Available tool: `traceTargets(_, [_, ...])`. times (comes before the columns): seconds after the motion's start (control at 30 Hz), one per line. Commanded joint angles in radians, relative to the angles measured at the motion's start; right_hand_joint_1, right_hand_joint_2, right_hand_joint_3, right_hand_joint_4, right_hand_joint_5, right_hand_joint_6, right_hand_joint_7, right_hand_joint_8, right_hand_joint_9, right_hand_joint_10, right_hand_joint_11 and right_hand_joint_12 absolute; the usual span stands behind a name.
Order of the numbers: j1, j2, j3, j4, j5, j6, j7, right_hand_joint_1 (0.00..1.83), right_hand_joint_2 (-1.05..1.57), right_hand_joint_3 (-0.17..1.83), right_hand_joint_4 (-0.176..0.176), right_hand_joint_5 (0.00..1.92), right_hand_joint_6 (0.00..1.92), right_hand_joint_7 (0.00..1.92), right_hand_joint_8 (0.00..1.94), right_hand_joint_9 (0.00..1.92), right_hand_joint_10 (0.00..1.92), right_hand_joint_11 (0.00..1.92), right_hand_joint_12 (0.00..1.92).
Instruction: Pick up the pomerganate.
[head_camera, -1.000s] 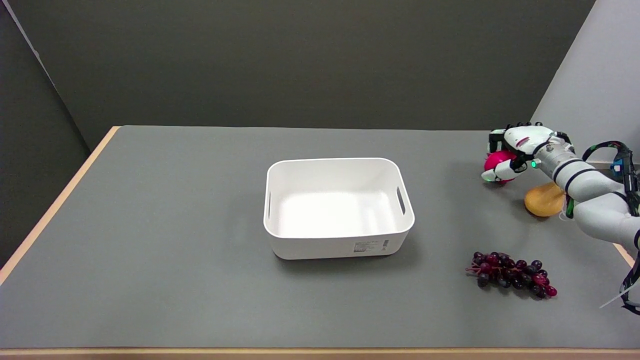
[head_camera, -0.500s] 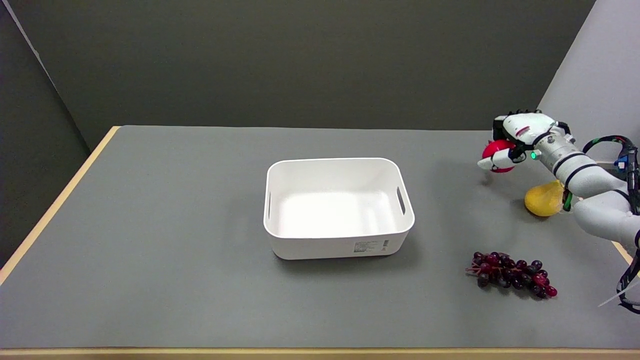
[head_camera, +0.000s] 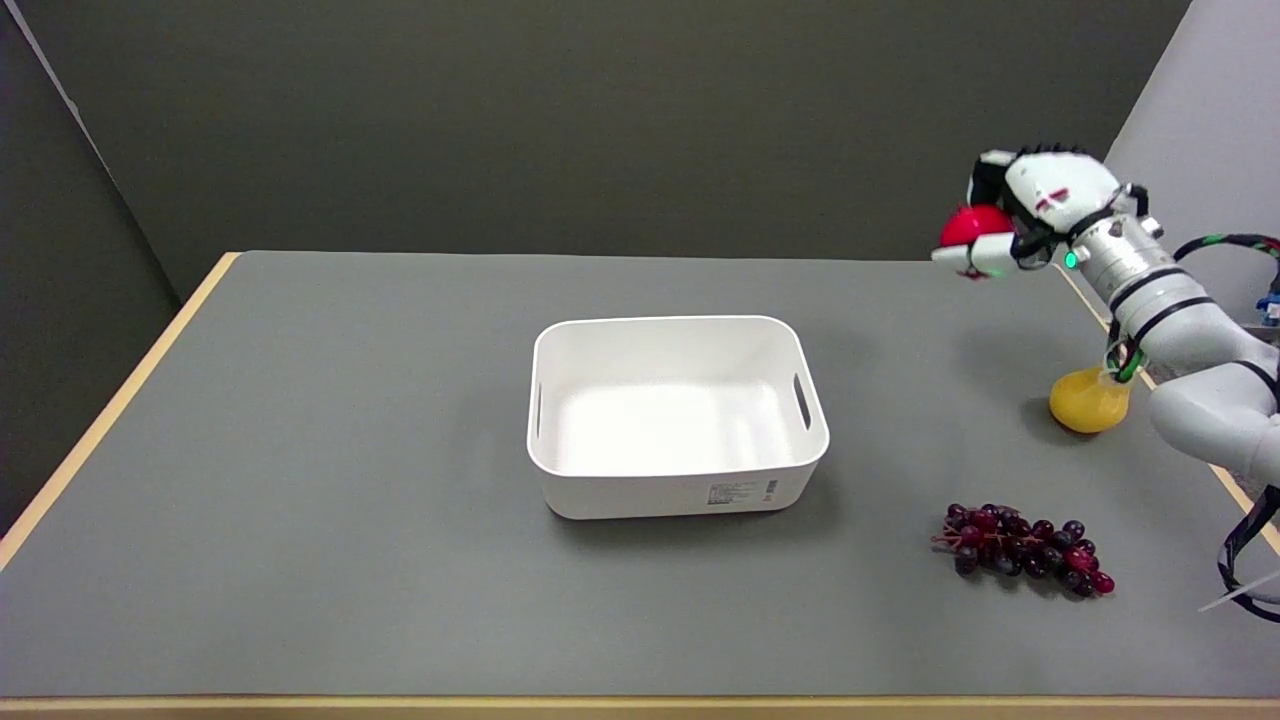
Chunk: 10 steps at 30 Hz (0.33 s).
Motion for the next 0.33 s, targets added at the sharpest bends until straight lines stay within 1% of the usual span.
traceTargets(0.03, [-0.243,-0.002,0.247,0.453,0.001,0.149,0.336,1.34,1.11,0.24,-0.174,0.60,1.61,0.88,1.22,0.72,1.43,0.76,1.66])
traceTargets(0.13, [-0.277,-0.004,0.244,0.535,0.001,0.150,0.417,1.34,1.12,0.23,-0.175,0.60,1.61,0.88,1.22,0.72,1.43,0.76,1.65])
traceTargets(0.27, [-0.300,-0.014,0.213,0.618,0.003,0.137,0.458,1.34,1.12,0.23,-0.174,0.60,1.61,0.87,1.23,0.72,1.43,0.74,1.66])
traceTargets(0.33, [-0.311,-0.021,0.174,0.670,0.030,0.111,0.461,1.34,1.11,0.24,-0.175,0.60,1.62,0.88,1.23,0.72,1.44,0.74,1.67])
